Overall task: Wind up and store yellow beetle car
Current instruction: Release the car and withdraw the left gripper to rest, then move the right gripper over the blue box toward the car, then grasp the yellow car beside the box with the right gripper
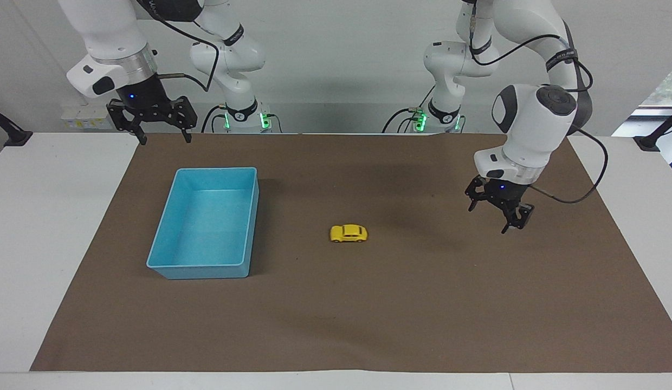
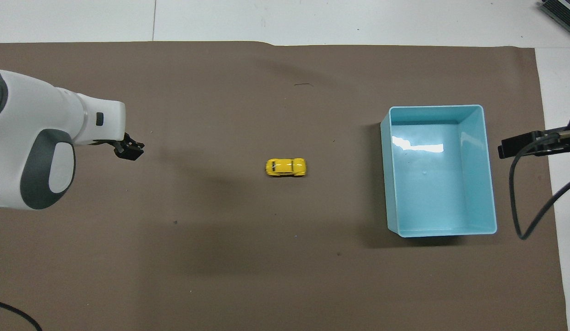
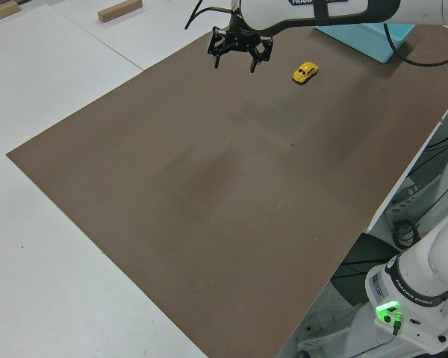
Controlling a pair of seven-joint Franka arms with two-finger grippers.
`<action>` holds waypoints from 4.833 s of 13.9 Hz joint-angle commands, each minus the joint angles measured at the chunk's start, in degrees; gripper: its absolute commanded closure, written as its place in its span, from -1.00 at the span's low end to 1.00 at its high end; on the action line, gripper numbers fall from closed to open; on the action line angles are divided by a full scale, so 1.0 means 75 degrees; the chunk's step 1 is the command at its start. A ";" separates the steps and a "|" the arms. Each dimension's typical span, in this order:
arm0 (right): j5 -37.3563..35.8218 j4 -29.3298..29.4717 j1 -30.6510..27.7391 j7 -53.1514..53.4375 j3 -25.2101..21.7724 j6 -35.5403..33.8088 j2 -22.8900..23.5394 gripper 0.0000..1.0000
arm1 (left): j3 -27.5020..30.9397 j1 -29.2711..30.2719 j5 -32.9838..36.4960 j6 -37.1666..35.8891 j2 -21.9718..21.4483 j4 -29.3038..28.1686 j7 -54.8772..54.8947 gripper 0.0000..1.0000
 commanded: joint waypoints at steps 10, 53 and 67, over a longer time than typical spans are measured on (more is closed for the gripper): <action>0.0065 -0.0038 -0.0062 -0.1027 0.0009 -0.0233 -0.0092 -1.00 | 0.0141 0.0512 0.0032 -0.3798 -0.0592 0.2423 -0.4546 -1.00; 0.0416 -0.3635 0.1778 -0.9762 0.0278 0.6014 0.2252 -0.98 | 0.0117 0.0547 0.0091 -0.4362 -0.0908 0.2236 -0.4957 -1.00; 0.0381 -0.2583 0.2200 -0.9307 0.0290 0.5043 0.2380 0.84 | 0.0117 0.0547 0.0091 -0.4373 -0.0908 0.2236 -0.4957 -1.00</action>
